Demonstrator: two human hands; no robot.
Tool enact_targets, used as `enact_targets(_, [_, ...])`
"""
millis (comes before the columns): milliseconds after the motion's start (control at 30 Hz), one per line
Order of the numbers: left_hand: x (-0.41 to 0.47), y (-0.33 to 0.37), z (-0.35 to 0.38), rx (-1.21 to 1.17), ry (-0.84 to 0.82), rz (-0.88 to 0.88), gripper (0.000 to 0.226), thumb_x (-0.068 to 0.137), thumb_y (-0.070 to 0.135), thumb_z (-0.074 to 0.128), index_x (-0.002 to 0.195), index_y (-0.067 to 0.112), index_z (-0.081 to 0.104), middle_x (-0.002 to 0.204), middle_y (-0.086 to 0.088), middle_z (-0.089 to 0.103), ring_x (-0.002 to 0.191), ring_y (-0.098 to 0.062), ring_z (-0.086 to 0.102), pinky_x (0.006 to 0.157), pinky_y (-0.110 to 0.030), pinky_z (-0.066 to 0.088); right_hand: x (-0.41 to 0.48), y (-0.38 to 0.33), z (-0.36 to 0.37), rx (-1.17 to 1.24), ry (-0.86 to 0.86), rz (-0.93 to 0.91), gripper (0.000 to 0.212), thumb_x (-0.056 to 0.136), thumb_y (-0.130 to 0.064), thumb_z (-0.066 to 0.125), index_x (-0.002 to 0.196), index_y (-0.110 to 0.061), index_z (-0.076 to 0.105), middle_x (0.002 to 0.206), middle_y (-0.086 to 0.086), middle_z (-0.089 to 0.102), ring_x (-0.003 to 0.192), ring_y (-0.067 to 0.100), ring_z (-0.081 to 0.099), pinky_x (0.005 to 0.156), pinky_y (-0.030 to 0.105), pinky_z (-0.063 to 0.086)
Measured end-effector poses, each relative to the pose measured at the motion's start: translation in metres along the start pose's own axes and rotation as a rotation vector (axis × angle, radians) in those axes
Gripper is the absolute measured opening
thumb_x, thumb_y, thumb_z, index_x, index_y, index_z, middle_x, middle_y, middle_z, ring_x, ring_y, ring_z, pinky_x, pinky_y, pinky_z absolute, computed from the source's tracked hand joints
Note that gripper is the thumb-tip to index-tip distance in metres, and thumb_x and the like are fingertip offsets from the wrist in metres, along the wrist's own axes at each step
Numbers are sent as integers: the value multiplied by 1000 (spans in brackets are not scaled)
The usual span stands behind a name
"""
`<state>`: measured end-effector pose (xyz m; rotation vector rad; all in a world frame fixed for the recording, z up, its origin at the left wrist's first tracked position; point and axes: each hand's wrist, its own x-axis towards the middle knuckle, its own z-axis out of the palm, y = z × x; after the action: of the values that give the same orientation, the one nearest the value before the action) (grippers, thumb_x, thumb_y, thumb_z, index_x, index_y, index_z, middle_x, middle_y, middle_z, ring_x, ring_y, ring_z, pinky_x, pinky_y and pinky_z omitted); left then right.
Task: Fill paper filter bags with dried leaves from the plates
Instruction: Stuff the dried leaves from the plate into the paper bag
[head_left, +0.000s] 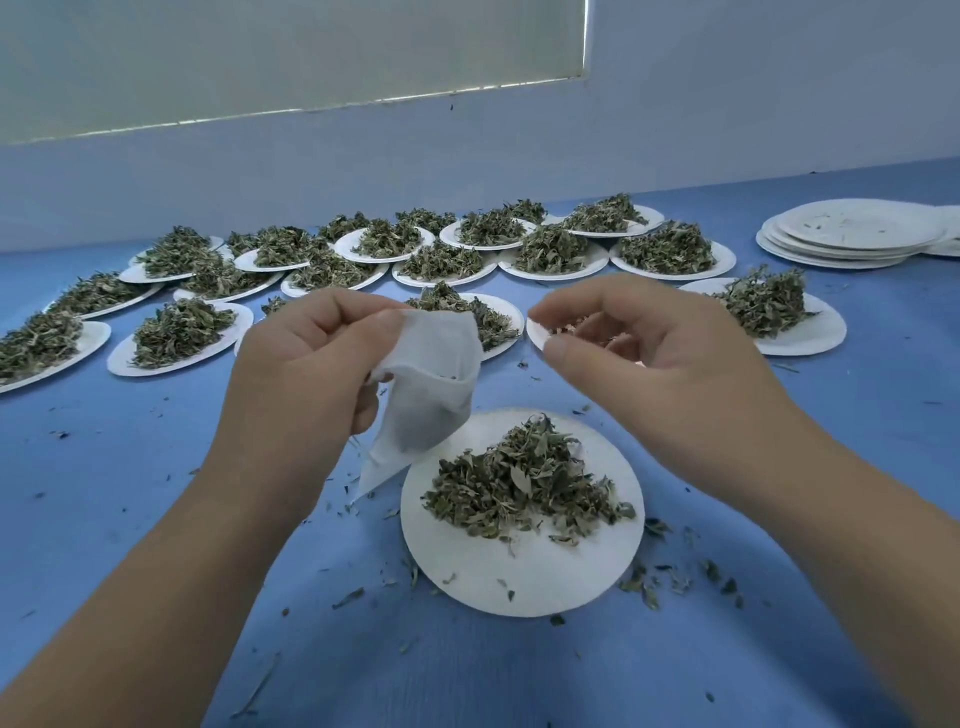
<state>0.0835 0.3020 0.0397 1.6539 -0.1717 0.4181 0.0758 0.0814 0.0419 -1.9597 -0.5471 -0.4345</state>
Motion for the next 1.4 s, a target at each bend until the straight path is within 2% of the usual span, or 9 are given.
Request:
enact_targets(67, [1,0,-3,20,1,26,12,81,25,62,77,22,73,48,6,42,39,-11,29,42,-20,29,4,7,-3,-212,-75,11,18,85,-35,59,101,-39,65,90,-24,59,81,-3,55,67,8,40])
enact_targets(167, [0,2,-4,44,19,65,14,82,26,60,76,26,72,48,8,43,39,-10,30,43,-20,29,6,17,-3,-494,-310,35,42,84,-51,49,123,-38,57,108,-21,50,90,-3,50,75,13,35])
enact_targets(367, [-1,2,-3,114,88,127,14,82,29,59,77,32,72,49,9,42,44,-13,30,48,-27,27,-2,23,10,-583,-608,82,71,79,-71,49,143,-43,33,129,-21,39,117,0,40,92,24,37])
enact_targets(433, [-2,2,-4,162,106,158,14,84,29,59,78,33,71,50,10,44,46,-14,31,48,-28,29,-3,22,12,-588,-615,55,67,82,-66,54,142,-45,33,126,-21,38,116,1,41,91,24,38])
enact_targets(533, [-2,-1,-4,285,122,239,18,91,20,60,81,32,68,54,11,51,46,-4,37,45,-16,33,-5,22,14,-616,-616,25,55,87,-54,57,139,-45,39,119,-19,38,109,5,44,87,24,39])
enact_targets(733, [-5,-2,-1,422,114,318,22,94,14,59,83,32,65,65,-4,53,50,-4,40,46,-8,30,-4,22,18,-620,-590,18,36,91,-43,59,127,-41,56,107,-18,42,98,6,46,82,25,39])
enact_targets(967, [-5,0,-4,408,141,354,22,95,16,58,85,35,63,70,-2,57,56,-14,44,50,-15,36,-6,20,20,-609,-549,5,24,93,-35,58,116,-37,65,100,-19,46,88,3,47,74,21,39])
enact_targets(1133, [-4,-1,-5,419,145,369,23,94,17,57,85,38,62,70,-1,58,54,-4,42,49,-11,33,-7,19,19,-600,-528,-1,20,93,-33,57,110,-35,67,102,-18,51,84,1,47,70,19,41])
enact_targets(1400, [-4,-4,-4,498,145,403,10,90,23,54,88,27,63,65,-7,56,58,-18,45,51,-17,34,-1,17,12,-436,-431,45,10,86,-30,67,94,-34,72,91,-20,62,82,-1,57,74,20,50])
